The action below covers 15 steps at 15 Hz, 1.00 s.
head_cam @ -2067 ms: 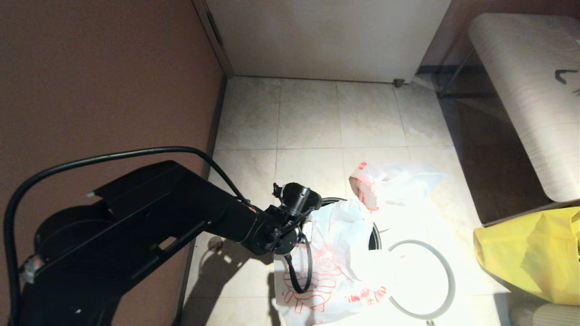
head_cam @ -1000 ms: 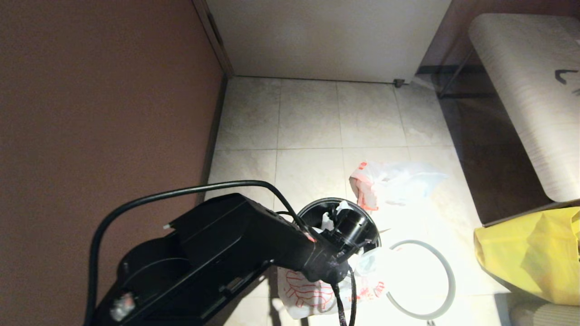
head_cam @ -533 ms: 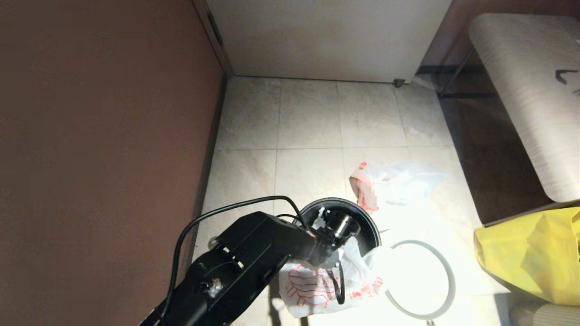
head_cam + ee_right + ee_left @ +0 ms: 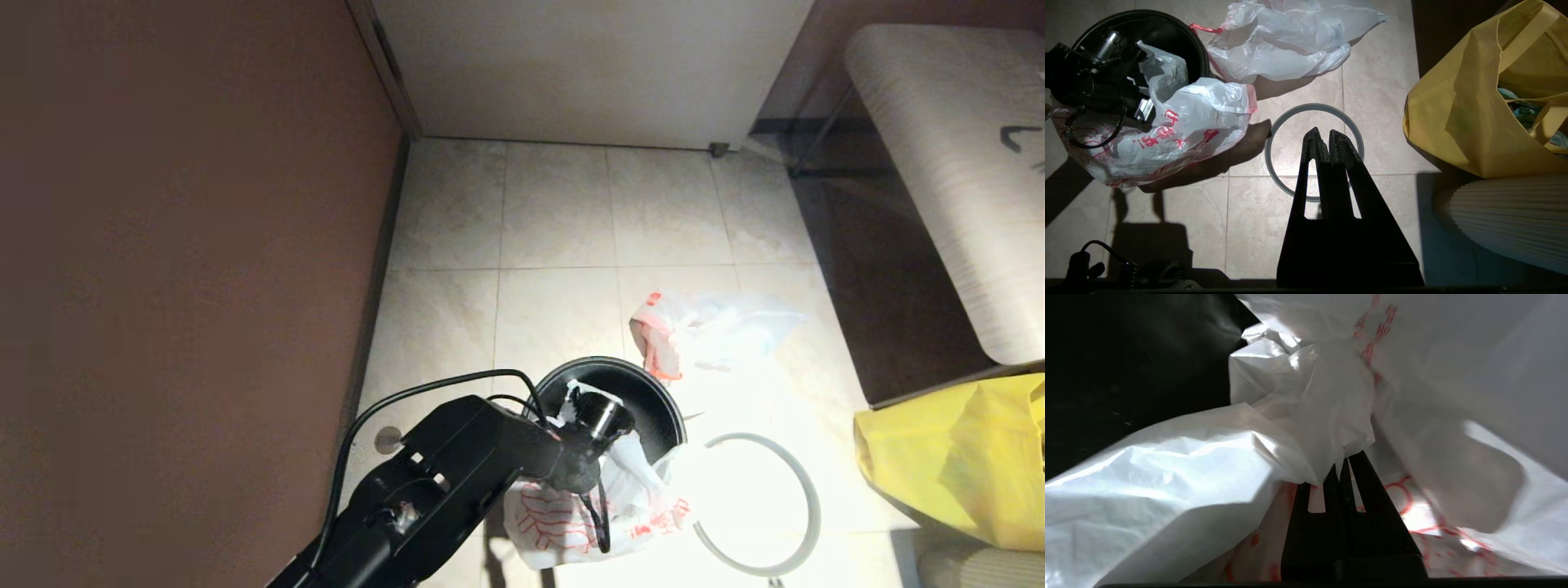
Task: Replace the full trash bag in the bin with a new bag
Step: Put the new garbage bag on the trash can
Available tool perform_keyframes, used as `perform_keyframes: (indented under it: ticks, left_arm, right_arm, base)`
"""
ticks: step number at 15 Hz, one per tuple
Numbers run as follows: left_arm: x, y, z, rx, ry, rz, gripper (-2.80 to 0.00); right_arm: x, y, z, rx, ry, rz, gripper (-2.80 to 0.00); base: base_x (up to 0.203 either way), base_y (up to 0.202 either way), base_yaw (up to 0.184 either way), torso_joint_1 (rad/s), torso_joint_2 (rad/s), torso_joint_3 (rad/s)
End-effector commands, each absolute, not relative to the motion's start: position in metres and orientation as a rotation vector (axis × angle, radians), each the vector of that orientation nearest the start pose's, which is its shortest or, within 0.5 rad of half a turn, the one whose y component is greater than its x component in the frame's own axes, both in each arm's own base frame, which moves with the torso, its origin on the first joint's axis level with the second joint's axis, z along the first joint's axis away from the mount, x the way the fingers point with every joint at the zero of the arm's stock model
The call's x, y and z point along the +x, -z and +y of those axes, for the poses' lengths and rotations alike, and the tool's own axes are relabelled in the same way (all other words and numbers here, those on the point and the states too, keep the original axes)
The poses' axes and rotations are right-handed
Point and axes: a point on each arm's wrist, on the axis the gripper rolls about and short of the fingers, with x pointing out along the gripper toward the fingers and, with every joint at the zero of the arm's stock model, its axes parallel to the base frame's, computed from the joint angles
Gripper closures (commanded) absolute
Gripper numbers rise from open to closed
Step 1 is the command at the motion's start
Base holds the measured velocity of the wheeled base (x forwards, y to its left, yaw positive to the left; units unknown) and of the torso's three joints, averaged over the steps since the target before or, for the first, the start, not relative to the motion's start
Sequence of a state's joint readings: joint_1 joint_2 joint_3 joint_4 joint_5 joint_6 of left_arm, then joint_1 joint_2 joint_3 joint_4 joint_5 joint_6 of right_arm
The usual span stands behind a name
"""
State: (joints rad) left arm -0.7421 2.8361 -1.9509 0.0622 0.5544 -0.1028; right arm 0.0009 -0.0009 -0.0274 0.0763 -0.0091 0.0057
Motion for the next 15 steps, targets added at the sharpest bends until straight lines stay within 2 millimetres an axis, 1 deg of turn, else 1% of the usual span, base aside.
perform_keyframes:
  ticks: [1,2,3,6,7,9,10,11,15]
  left_arm:
    - [0.385,0.096,-0.336,0.499,0.103,0.761,0.00]
    - [0.384,0.096,-0.336,0.502,0.094,0.757,0.00]
    - [0.384,0.090,-0.335,0.499,0.081,0.744,-2.80]
    - [0.382,0.052,-0.337,0.457,0.087,0.696,-2.80]
    - [0.379,0.034,-0.338,0.441,0.095,0.676,-2.80]
    - [0.370,0.004,-0.338,0.417,0.109,0.650,-2.80]
    - [0.363,-0.019,-0.336,0.397,0.122,0.633,-2.80]
    - [0.354,-0.035,-0.333,0.390,0.134,0.628,-2.80]
    - [0.307,-0.073,-0.311,0.395,0.173,0.655,-2.80]
  right_arm:
    - [-0.025,-0.075,0.000,0.006,0.008,0.049,0.00]
    - [-0.025,-0.075,0.000,0.006,0.008,0.049,0.00]
    - [-0.025,-0.075,0.000,0.006,0.008,0.049,0.00]
    - [-0.025,-0.075,0.000,0.006,0.008,0.049,0.00]
    - [-0.025,-0.075,0.000,0.006,0.008,0.049,0.00]
    - [-0.025,-0.075,0.000,0.006,0.008,0.049,0.00]
    - [-0.025,-0.075,0.000,0.006,0.008,0.049,0.00]
    - [-0.025,-0.075,0.000,0.006,0.008,0.049,0.00]
    - [-0.025,-0.075,0.000,0.006,0.008,0.049,0.00]
  base:
    - [0.000,0.000,0.000,0.000,0.00,0.000]
    - [0.000,0.000,0.000,0.000,0.00,0.000]
    - [0.000,0.000,0.000,0.000,0.00,0.000]
    - [0.000,0.000,0.000,0.000,0.00,0.000]
    - [0.000,0.000,0.000,0.000,0.00,0.000]
    - [0.000,0.000,0.000,0.000,0.00,0.000]
    - [0.000,0.000,0.000,0.000,0.00,0.000]
    - [0.000,0.000,0.000,0.000,0.00,0.000]
    - [0.000,0.000,0.000,0.000,0.00,0.000]
